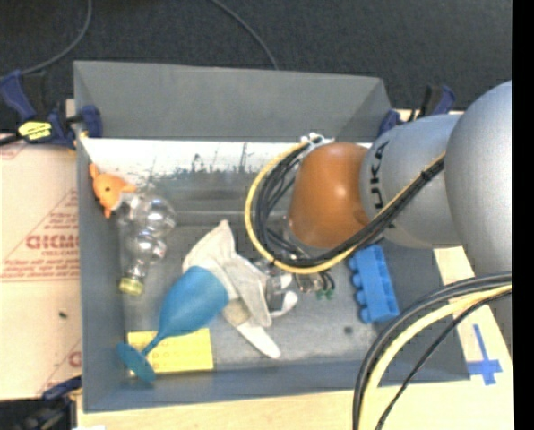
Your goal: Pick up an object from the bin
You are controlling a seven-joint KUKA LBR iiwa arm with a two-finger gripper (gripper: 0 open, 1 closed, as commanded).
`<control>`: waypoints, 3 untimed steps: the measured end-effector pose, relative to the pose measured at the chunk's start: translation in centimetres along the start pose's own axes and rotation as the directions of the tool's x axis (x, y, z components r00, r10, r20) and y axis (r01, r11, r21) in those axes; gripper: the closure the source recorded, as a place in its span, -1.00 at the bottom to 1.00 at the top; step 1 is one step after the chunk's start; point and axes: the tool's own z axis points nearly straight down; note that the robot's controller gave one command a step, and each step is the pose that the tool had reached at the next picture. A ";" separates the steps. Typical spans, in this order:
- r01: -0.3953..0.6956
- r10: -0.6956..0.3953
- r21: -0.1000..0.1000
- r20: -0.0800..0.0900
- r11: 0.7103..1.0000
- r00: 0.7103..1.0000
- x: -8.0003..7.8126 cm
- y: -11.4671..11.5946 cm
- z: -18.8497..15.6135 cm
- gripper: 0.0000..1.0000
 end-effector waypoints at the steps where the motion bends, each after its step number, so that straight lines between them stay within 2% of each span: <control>1: -0.001 0.001 0.000 0.000 1.000 1.000 0.0 0.0 0.0 1.00; 3: -0.001 0.001 0.000 0.000 1.000 1.000 0.0 0.0 0.0 1.00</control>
Offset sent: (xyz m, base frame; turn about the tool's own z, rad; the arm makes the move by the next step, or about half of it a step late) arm 0.0000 0.0000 0.0000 0.0000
